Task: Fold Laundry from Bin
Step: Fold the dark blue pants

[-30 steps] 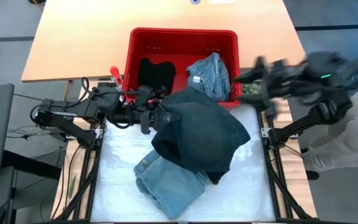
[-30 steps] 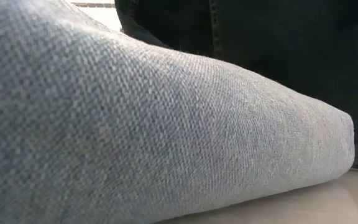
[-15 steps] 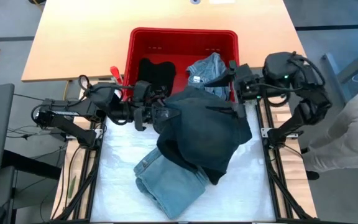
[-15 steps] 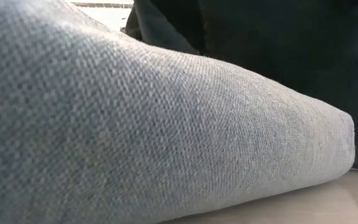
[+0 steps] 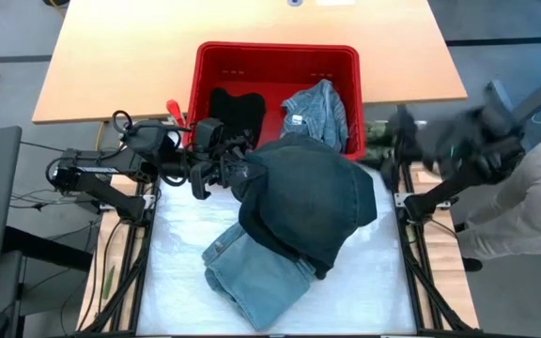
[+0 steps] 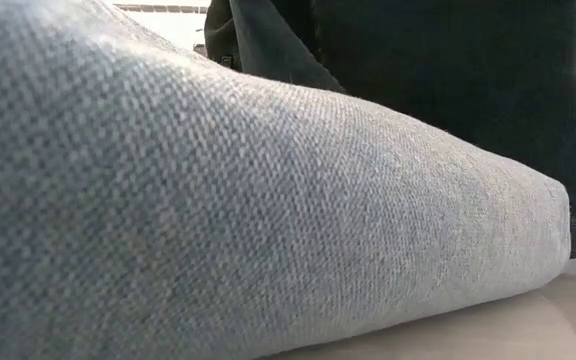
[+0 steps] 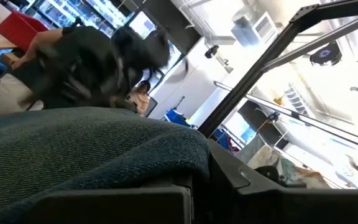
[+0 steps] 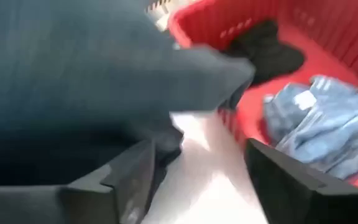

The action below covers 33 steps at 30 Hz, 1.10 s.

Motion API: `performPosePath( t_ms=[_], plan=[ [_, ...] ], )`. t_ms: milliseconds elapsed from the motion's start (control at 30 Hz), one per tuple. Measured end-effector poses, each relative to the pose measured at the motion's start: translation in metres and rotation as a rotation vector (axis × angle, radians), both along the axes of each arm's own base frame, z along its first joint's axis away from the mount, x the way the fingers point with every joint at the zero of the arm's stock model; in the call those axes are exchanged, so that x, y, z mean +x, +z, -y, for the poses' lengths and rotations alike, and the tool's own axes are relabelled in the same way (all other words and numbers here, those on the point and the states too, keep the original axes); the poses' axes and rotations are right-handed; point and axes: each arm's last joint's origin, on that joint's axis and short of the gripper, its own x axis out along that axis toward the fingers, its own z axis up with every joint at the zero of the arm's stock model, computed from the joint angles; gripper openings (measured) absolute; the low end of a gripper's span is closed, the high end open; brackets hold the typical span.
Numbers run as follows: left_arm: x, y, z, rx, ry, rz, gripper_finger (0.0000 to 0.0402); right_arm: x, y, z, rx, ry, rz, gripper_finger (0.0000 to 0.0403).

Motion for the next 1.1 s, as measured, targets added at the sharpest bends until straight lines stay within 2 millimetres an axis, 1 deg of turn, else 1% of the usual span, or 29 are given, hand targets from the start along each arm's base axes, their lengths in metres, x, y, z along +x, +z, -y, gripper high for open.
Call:
performPosePath(
  t_ms=[100, 200, 333, 367, 400, 500, 600, 667, 767, 833, 1000, 1100],
  plan=[
    [0.0, 0.0, 0.0, 0.0, 0.0, 0.0, 0.0004, -0.006, -0.022, -0.015, 0.017, 0.0, 0.007, 0.0215],
    [0.0, 0.0, 0.0, -0.003, 0.0, 0.002, 0.0004, -0.015, -0.047, -0.024, 0.059, -0.009, 0.025, 0.0141],
    [0.0, 0.001, -0.003, -0.024, -0.014, -0.001, 0.0004, -0.011, -0.08, -0.04, 0.097, -0.008, 0.082, 0.004],
    [0.0, 0.001, -0.003, -0.032, -0.032, -0.004, 0.0004, -0.009, -0.087, -0.044, 0.099, 0.001, 0.108, 0.0022],
    [0.0, 0.001, -0.004, -0.041, -0.046, -0.006, 0.0004, -0.005, -0.094, -0.049, 0.096, 0.009, 0.137, 0.0016],
    [0.0, 0.0, -0.006, -0.063, -0.084, -0.014, 0.0004, 0.002, -0.111, -0.057, 0.045, 0.013, 0.206, 0.0026],
    [0.0, 0.001, -0.008, -0.078, -0.118, -0.02, 0.0004, 0.007, -0.122, -0.06, -0.01, -0.036, 0.31, 0.003],
    [0.0, 0.0, -0.008, -0.082, -0.14, -0.024, 0.0004, 0.016, -0.127, -0.064, -0.039, -0.044, 0.386, 0.0023],
    [0.0, 0.0, -0.008, -0.086, -0.152, -0.028, 0.0004, 0.032, -0.127, -0.069, -0.078, 0.006, 0.508, 0.0015],
    [0.001, 0.0, -0.009, -0.088, -0.152, -0.03, 0.0004, 0.04, -0.122, -0.071, -0.095, 0.056, 0.6, 0.0015],
    [0.002, -0.003, -0.009, -0.094, -0.144, -0.062, 0.0004, 0.058, -0.108, -0.065, -0.167, 0.036, 0.763, 0.002],
    [0.003, -0.003, -0.011, -0.107, -0.109, -0.063, 0.0004, 0.067, -0.095, -0.059, -0.148, 0.116, 0.935, 0.0019]
  ],
)
